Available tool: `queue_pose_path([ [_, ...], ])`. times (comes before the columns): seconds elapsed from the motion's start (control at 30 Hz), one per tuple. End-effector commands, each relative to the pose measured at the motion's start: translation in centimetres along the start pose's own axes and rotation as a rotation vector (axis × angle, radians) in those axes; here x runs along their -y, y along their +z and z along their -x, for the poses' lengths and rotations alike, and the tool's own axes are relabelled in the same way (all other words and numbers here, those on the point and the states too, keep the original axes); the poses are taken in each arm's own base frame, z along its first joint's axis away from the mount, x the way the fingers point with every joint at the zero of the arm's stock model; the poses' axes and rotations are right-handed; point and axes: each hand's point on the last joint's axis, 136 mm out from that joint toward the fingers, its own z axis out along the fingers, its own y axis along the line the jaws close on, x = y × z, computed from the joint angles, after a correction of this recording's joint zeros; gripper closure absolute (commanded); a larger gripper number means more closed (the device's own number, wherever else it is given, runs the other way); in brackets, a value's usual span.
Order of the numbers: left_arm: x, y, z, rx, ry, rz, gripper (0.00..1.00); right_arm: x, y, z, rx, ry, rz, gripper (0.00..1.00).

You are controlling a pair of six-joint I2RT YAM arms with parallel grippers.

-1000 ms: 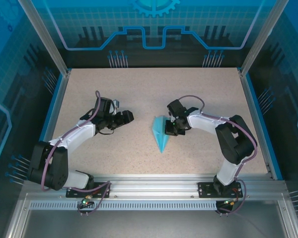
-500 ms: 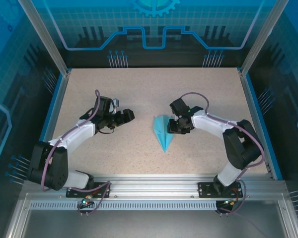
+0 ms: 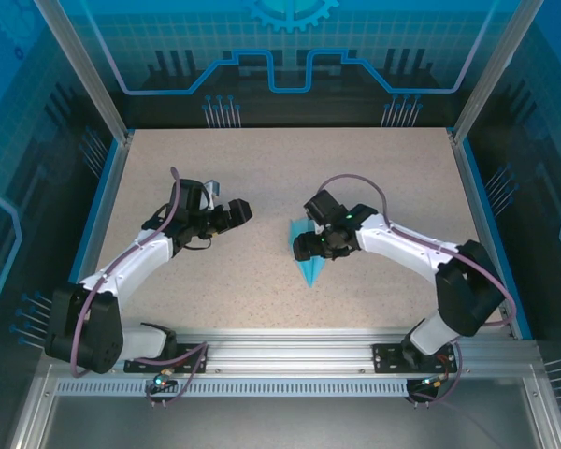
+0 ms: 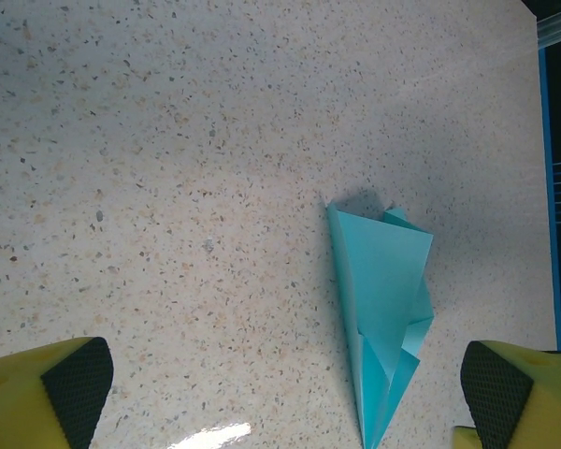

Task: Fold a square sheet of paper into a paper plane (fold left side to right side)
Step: Pick up the paper plane at the center of the table.

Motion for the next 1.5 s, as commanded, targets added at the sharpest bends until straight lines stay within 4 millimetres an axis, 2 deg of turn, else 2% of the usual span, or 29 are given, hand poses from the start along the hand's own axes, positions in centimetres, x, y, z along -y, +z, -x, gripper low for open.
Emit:
queue_pose_path([
  [0.0, -0.2, -0.5, 0.4, 0.026, 0.003, 0.001, 0.01, -0.9, 1.5, -1.0, -0.067, -0.012, 0.013, 0.17],
  [0.27, -0.4, -0.5, 0.3, 0.021, 0.001, 0.006, 0.01, -1.3, 3.7, -1.0, -0.115, -0.03, -0.023, 0.2],
  [0.57, -0.6, -0.5, 0.3, 0.02, -0.002, 0.015, 0.01, -0.3, 4.9, -0.9, -0.14, -0.029, -0.1, 0.33],
  [0.73, -0.7, -0.5, 0.2, 0.018, -0.003, 0.016, 0.01, 0.1, 4.9, -0.8, -0.136, -0.028, -0.132, 0.47],
  [0.9, -0.7, -0.5, 0.3, 0.019, -0.002, 0.016, 0.01, 0.6, 4.7, -0.9, -0.138, -0.026, -0.157, 0.66],
  [1.0, -0.7, -0.5, 0.3, 0.019, -0.004, 0.017, 0.01, 0.6, 4.8, -0.8, -0.135, -0.026, -0.158, 0.74],
  [1.47, -0.4, -0.7, 0.5, 0.019, 0.0, 0.013, 0.01, 0.6, 6.6, -1.4, -0.175, -0.003, -0.154, 0.8],
])
